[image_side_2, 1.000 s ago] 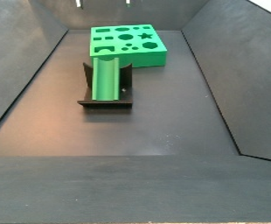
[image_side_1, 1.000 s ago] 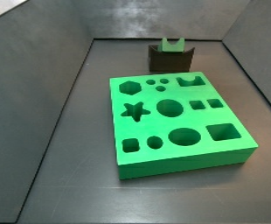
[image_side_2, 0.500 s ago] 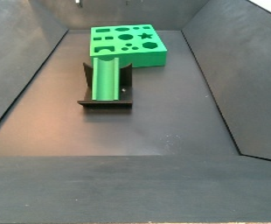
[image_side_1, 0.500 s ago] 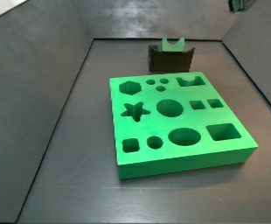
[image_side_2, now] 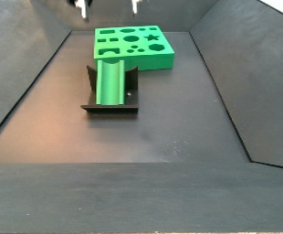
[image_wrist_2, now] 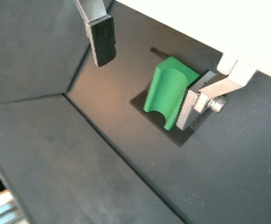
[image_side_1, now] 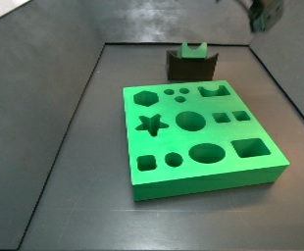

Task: Pick up the arch object. Move up. Place the arch object on the fixture. Regrasp the arch object. Move to above the board. Insert the arch object.
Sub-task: Regrasp the arch object.

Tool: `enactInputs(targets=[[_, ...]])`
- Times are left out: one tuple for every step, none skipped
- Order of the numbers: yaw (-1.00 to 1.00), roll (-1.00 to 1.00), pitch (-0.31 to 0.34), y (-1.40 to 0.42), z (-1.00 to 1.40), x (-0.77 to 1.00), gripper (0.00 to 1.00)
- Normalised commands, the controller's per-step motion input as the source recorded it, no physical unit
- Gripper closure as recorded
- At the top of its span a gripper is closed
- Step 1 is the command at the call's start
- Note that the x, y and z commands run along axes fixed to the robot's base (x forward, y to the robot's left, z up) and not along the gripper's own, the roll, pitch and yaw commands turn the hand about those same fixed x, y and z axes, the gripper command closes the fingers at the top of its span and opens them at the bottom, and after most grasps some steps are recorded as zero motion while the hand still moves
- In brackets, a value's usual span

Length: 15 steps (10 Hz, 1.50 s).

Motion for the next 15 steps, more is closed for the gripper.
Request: enactInputs(targets=[[0.18, 0.11, -0.022, 0.06, -1.0, 0.06, 0.0], [0.16, 0.1, -0.049, 0.06, -1.0, 0.07, 0.0], [0.14, 0.09, -0.066, 0.05, -1.0, 0.08, 0.0], [0.1, 0.08, -0.096, 0.05, -1.0, 0.09, 0.0], [0.07, 0.07, -0.111, 0.04, -1.0, 0.1, 0.0], [0.04, 0.06, -0.113, 0.04, -1.0, 0.1, 0.0], [0.01, 0.06, -0.106, 0.03, -1.0, 0.11, 0.0], [-0.01, 0.06, -0.09, 0.02, -0.92, 0.11, 0.0], [-0.02, 0.06, -0.066, 0.01, -0.71, 0.09, 0.0], [-0.03, 0.06, -0.051, 0.01, -0.56, 0.08, 0.0], [-0.03, 0.06, -0.042, 0.0, -0.47, 0.08, 0.0], [-0.03, 0.06, -0.019, 0.0, -0.27, 0.07, 0.0], [-0.05, 0.06, -0.006, 0.0, -0.2, 0.03, 0.0], [-0.04, 0.06, -0.005, -0.01, -0.18, 0.01, 0.0], [-0.04, 0.06, -0.005, -0.01, -0.18, 0.01, 0.0]])
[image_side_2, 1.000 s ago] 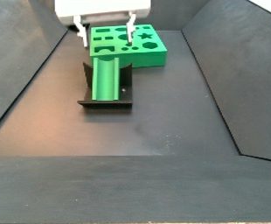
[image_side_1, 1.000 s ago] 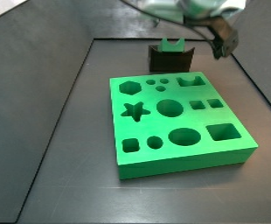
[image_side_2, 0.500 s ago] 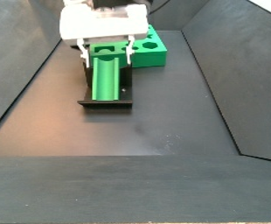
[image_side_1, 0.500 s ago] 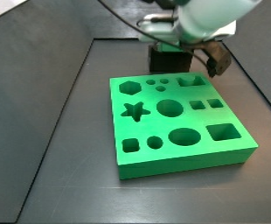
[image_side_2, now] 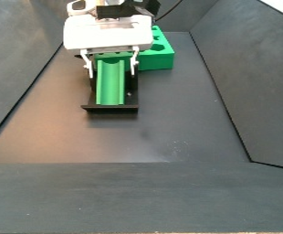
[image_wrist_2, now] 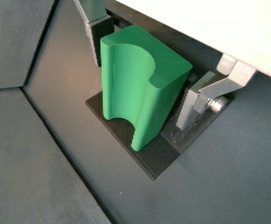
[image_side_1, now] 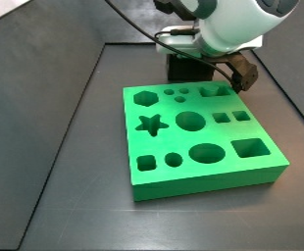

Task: Pick up the arch object. Move up. Place the arch object on the fixture. Regrasp the arch object. Move to above the board. Insert the arch object.
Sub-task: Regrasp the arch object, then move to above the board.

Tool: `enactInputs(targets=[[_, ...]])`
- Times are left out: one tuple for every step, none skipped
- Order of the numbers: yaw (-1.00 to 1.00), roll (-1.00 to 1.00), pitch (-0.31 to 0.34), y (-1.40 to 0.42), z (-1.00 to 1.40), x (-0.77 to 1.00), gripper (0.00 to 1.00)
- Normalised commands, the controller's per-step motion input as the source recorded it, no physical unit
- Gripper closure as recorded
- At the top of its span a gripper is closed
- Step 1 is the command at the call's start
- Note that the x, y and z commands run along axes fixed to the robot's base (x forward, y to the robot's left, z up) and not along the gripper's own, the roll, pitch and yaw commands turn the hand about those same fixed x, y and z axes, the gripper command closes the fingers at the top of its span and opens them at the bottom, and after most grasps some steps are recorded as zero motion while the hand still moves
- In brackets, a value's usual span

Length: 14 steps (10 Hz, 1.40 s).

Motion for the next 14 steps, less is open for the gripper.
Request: enactInputs(targets=[[-0.03, 0.06, -0.005, -0.01, -0.18, 0.01, 0.0], [-0.03, 0.06, -0.004, 0.0, -0.18, 0.01, 0.0], [0.0, 0.0, 0.0, 0.0, 0.0, 0.0, 1.0], [0.21, 0.19, 0.217, -0.09, 1.0, 0.14, 1.0], [0.2, 0.18, 0.213, -0.1, 1.0, 0.14, 1.0], [0.21, 0.14, 0.198, -0.1, 1.0, 0.14, 1.0], [0.22, 0.07, 0.142, -0.09, 1.0, 0.14, 1.0], [0.23, 0.04, 0.114, -0.09, 1.0, 0.14, 1.0], [0.22, 0.0, 0.043, -0.09, 1.0, 0.13, 1.0], [0.2, 0.0, 0.021, -0.08, 1.0, 0.13, 1.0], [0.17, -0.01, -0.013, -0.08, 1.0, 0.12, 1.0], [0.14, -0.02, -0.034, -0.08, 1.0, 0.11, 1.0], [0.09, -0.01, -0.036, -0.07, 1.0, 0.11, 1.0], [0.07, -0.01, -0.032, -0.07, 1.0, 0.1, 1.0]])
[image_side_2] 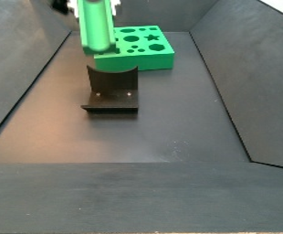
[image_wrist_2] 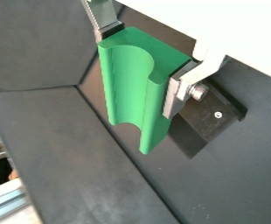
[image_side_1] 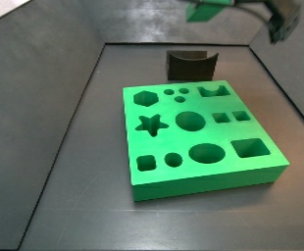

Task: Pick up the arch object. Move up. Place the arch object on the fixture. Regrasp the arch object. Move to above the board. Insert the arch object.
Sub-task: Move to above the board.

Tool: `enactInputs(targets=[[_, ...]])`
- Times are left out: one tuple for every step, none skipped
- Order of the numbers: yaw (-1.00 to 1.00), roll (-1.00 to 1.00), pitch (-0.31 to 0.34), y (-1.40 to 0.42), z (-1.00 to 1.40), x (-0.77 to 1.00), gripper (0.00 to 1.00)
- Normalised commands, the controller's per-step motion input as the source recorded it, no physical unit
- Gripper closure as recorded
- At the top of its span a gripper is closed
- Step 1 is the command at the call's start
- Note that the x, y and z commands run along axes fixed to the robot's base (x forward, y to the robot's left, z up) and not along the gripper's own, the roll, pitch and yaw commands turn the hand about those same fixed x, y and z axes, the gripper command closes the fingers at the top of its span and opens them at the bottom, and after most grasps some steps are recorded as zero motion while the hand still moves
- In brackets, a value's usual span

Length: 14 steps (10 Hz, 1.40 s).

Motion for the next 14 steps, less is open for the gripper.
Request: enactInputs(targets=[[0.04, -0.02, -0.009, -0.06, 1.0, 0.09, 1.0], [0.02, -0.02, 0.01, -0.06, 1.0, 0.09, 1.0], [0.01, -0.03, 0.044, -0.06, 1.0, 0.08, 1.0], [0.01, -0.03, 0.065, -0.05, 1.0, 0.08, 1.0], [0.02, -0.03, 0.102, -0.05, 0.9, 0.06, 1.0], [0.03, -0.03, 0.12, -0.04, 0.73, 0.05, 1.0], [0.05, -0.04, 0.133, -0.03, 0.5, 0.04, 1.0], [0.07, -0.05, 0.136, -0.02, 0.39, 0.03, 1.0], [0.09, -0.05, 0.136, -0.02, 0.17, 0.02, 1.0], [-0.15, -1.0, -0.074, -1.0, 0.23, -0.73, 1.0], [-0.15, -1.0, -0.083, -1.0, 0.23, -0.74, 1.0], [-0.15, -1.0, -0.104, -1.0, 0.24, -0.8, 1.0], [-0.15, -1.0, -0.113, -1.0, 0.22, -0.82, 1.0], [-0.16, -1.0, -0.121, -1.0, 0.23, -0.86, 1.0]])
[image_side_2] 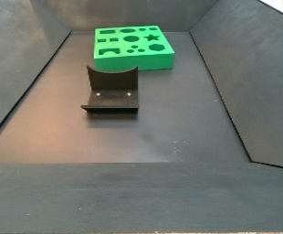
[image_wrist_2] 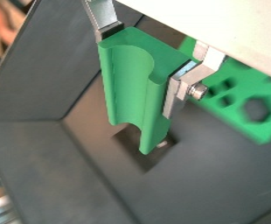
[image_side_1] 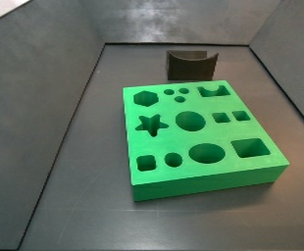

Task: Pick up the arch object. Move up. Place the arch object on the fixture. Regrasp the arch object. Move to above the board. Insert the arch object.
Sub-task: Move to above the board, then insert the arch object.

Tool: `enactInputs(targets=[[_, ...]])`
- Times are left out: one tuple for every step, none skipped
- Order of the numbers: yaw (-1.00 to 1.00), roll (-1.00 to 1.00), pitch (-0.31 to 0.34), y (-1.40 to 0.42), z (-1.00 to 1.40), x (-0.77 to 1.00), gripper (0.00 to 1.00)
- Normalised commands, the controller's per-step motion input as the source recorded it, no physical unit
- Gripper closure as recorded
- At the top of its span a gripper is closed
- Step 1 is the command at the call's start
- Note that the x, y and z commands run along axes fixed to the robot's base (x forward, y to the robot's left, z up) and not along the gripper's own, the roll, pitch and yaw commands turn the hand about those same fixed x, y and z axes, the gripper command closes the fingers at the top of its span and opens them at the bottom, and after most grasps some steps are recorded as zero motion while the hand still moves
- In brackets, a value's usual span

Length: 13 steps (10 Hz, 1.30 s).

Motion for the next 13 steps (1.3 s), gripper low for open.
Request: enactInputs(targets=[[-0.16, -1.0, -0.122, -1.0, 0.23, -0.88, 1.0], [-0.17, -1.0, -0.122, -1.0, 0.24, -0.94, 1.0], [-0.18, -1.0, -0.125, -0.86, 0.22, -0.87, 1.0], [-0.18, -1.0, -0.131, -0.53, 0.14, -0.61, 1.0], [-0.18, -1.0, -0.131, -0.34, 0.09, -0.46, 1.0], [-0.17, -1.0, -0.12, -0.13, 0.03, -0.25, 1.0], [-0.17, -1.0, -0.115, -0.06, 0.02, -0.16, 1.0], [-0.14, -0.89, -0.111, -0.01, 0.01, -0.12, 1.0], [-0.11, -0.74, -0.101, 0.0, 0.01, -0.11, 1.0], [-0.06, -0.46, -0.086, 0.01, 0.01, -0.09, 1.0], [-0.04, -0.31, -0.074, 0.01, 0.0, -0.07, 1.0], [0.46, -0.04, -0.056, 0.3, -0.59, 0.53, 1.0], [0.35, -0.07, -0.003, 0.33, -0.53, 0.74, 1.0]])
